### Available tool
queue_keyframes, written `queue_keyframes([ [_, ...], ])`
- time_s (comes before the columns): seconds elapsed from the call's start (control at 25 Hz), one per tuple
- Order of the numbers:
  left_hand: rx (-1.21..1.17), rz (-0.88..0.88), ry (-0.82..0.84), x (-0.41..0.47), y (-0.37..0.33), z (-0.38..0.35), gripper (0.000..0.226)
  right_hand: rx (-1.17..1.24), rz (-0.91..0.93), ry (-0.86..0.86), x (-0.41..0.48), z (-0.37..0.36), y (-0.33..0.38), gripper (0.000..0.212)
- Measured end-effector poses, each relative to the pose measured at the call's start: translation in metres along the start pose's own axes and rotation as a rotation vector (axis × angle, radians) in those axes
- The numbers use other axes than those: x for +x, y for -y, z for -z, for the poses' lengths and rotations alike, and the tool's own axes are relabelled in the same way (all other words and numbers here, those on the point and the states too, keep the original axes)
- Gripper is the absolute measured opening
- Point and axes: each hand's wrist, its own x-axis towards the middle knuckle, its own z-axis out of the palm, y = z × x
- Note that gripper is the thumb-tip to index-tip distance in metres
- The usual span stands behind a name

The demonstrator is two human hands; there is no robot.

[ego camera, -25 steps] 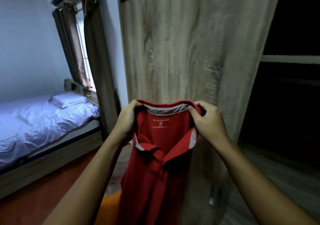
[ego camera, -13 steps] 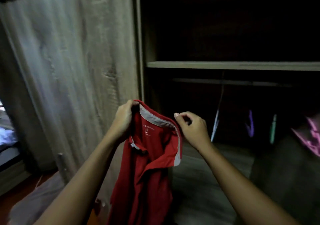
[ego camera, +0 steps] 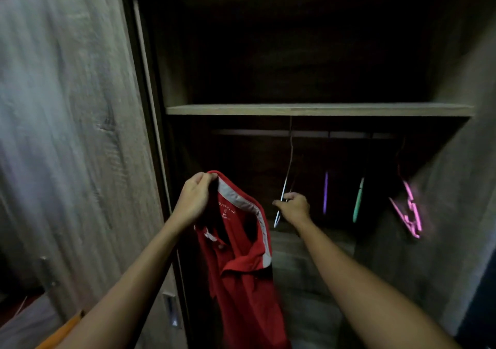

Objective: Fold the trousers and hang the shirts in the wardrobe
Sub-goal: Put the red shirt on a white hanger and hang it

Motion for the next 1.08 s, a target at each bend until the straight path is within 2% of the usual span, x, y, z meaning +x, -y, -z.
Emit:
queue_keyframes([
  [0.08, 0.007, -0.017, -0.007, -0.004, -0.001, 0.001, 0.029, 0.081, 0.011, -0.019, -0.002, 0.002, 0.009, 0.025],
  [0.28, 0.005, -0.055, -0.079, -0.012, -0.003, 0.012, 0.025, 0.186, 0.15, 0.004, -0.028, 0.011, 0.02, 0.015],
  [0.48, 0.044, -0.044, -0.147, -0.019, 0.008, 0.025, 0.024, 0.175, 0.321, 0.196, -0.076, 0.009, -0.011, 0.02],
  [0.6, 0.109, -0.073, -0.18, -0.024, 0.007, 0.034, 0.023, 0.18, 0.414, 0.234, -0.097, 0.005, -0.036, 0.021],
  [0.68, 0.147, -0.094, -0.214, -0.024, 0.003, 0.045, 0.023, 0.231, 0.398, 0.254, -0.11, 0.001, -0.049, 0.018],
  [0.84, 0.255, -0.148, -0.212, -0.024, -0.004, 0.065, 0.023, 0.343, 0.234, 0.255, -0.125, -0.002, -0.03, 0.013],
  [0.96, 0.389, -0.211, -0.209, -0.027, -0.011, 0.077, 0.02, 0.358, 0.193, 0.287, -0.124, -0.002, -0.011, 0.028],
  [1.08, 0.462, -0.238, -0.218, -0.028, -0.013, 0.087, 0.029, 0.354, 0.262, 0.381, -0.133, -0.004, -0.006, 0.036],
])
